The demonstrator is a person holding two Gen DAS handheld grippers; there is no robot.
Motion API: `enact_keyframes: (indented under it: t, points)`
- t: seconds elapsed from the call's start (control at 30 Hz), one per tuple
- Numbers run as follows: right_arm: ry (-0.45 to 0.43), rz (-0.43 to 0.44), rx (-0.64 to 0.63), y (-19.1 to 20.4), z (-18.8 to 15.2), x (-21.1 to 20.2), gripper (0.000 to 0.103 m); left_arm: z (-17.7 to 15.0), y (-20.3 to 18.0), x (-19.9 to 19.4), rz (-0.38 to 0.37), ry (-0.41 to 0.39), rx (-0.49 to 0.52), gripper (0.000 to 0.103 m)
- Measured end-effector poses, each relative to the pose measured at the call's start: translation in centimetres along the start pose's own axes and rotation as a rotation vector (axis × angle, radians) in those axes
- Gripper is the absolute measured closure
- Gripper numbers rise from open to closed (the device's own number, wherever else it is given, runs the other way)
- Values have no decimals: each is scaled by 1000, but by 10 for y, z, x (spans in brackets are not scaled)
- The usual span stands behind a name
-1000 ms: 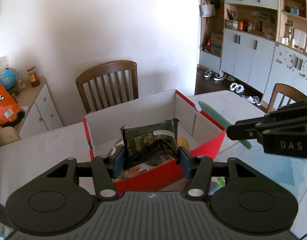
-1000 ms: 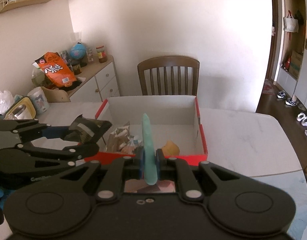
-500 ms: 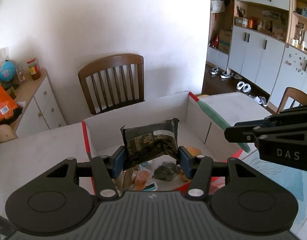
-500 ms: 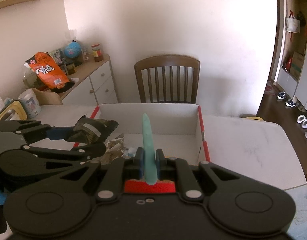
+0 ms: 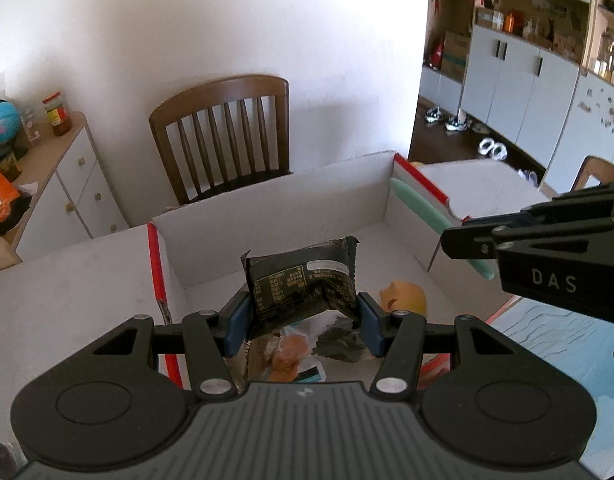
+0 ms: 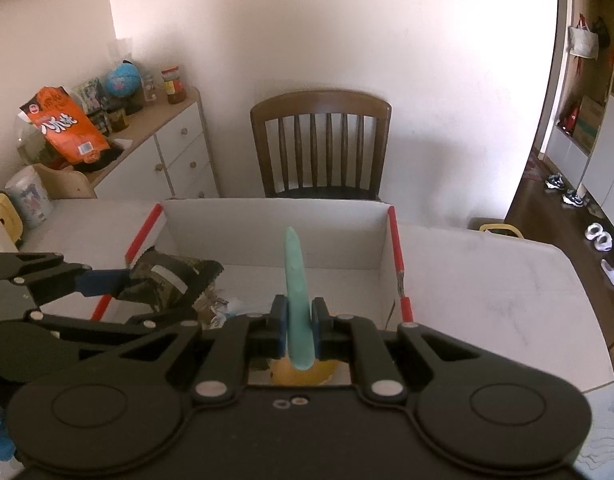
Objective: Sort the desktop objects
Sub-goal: 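Carry the snack bar and mint-green stick over the red box with both tools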
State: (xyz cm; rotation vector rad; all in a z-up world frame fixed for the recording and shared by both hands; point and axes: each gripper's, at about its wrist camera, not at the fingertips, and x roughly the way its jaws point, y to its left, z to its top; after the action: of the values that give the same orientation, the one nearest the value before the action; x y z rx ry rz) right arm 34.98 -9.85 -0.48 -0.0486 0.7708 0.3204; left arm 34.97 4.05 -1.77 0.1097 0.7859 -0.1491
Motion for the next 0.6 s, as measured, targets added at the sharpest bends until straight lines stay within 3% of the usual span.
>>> enact_keyframes:
  t: [0.6]
  points:
    - [101, -27, -22, -1, 7, 62, 92, -6, 10, 55, 27, 123, 17, 48]
